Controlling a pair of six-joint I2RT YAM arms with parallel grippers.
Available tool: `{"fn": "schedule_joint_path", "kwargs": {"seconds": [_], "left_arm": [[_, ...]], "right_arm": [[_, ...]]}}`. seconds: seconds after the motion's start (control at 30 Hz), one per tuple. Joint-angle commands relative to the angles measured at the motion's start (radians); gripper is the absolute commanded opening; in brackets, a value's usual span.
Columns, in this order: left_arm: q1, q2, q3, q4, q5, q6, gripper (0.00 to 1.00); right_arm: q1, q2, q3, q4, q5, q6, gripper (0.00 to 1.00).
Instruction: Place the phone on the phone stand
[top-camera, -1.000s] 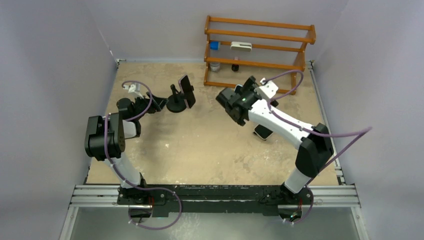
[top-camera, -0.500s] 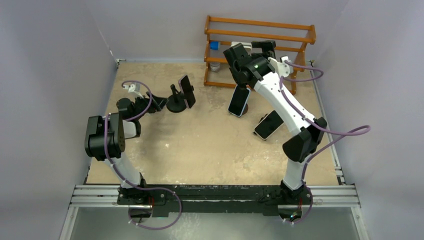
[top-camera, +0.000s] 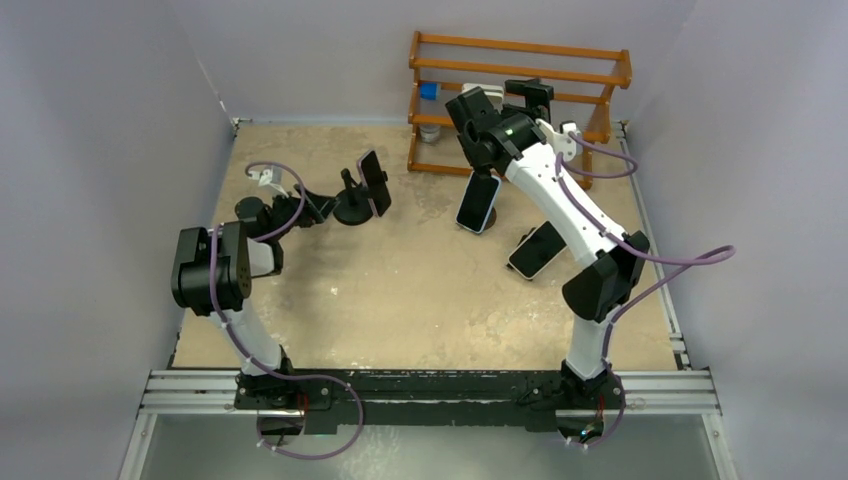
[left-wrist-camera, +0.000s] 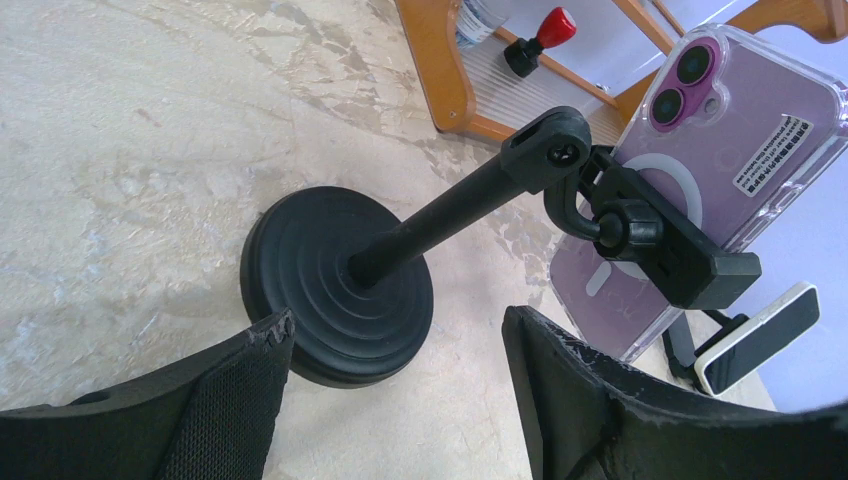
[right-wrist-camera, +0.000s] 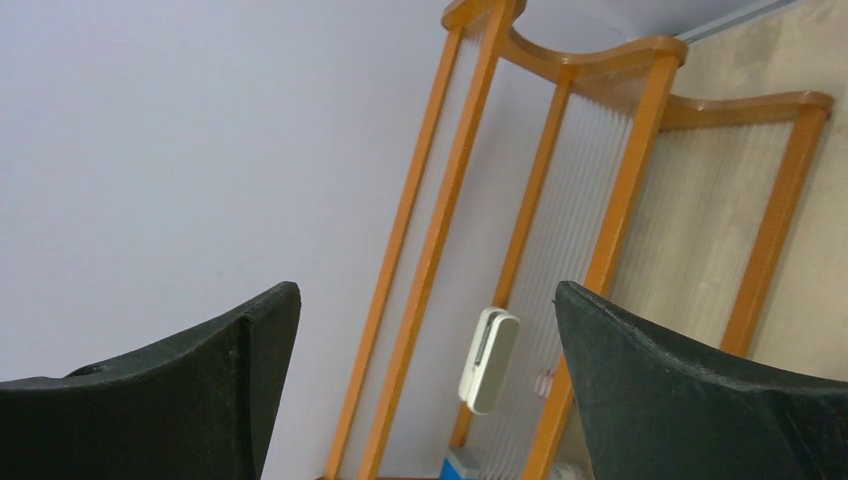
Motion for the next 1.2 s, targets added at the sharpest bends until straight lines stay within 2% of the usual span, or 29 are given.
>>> {"fn": "schedule_joint_path", "kwargs": {"seconds": [0.0, 0.13, 0.27, 0.33, 0.63, 0.83, 1.0, 1.17], "left_arm": [[-0.010, 0.023, 0.034, 0.087, 0.039, -0.024, 0.75], [-0.012, 0.017, 0.033, 0.078, 0.034, -0.018, 0.76], [-0.015, 0.023, 0.038, 0.078, 0.036, -0.017, 0.76], [-0.017, 0.027, 0.040, 0.080, 0.040, -0.018, 0.76], [-0.027, 0.021, 0.046, 0.061, 0.047, 0.001, 0.77], [-0.033, 0.020, 0.052, 0.041, 0.044, 0.017, 0.77], [-0.042, 0.018, 0.055, 0.035, 0.043, 0.023, 0.77], [-0.054, 0.006, 0.055, 0.021, 0.044, 0.036, 0.77]], "right_arm": [[-0.015, -0.046, -0.039, -0.002, 0.222, 0.779, 0.98], [-0.015, -0.042, 0.006, 0.000, 0.223, 0.732, 0.99], [-0.022, -0.057, -0.021, 0.008, 0.225, 0.554, 0.99], [-0.025, -0.052, -0.023, 0.010, 0.225, 0.414, 0.99], [-0.084, 0.032, 0.101, 0.003, 0.224, -0.409, 0.99], [-0.054, 0.010, 0.015, -0.013, 0.219, -0.746, 0.98], [0.028, -0.042, -0.114, -0.023, 0.210, -0.854, 0.99], [0.089, -0.072, -0.149, -0.022, 0.164, -0.898, 0.99]]}}
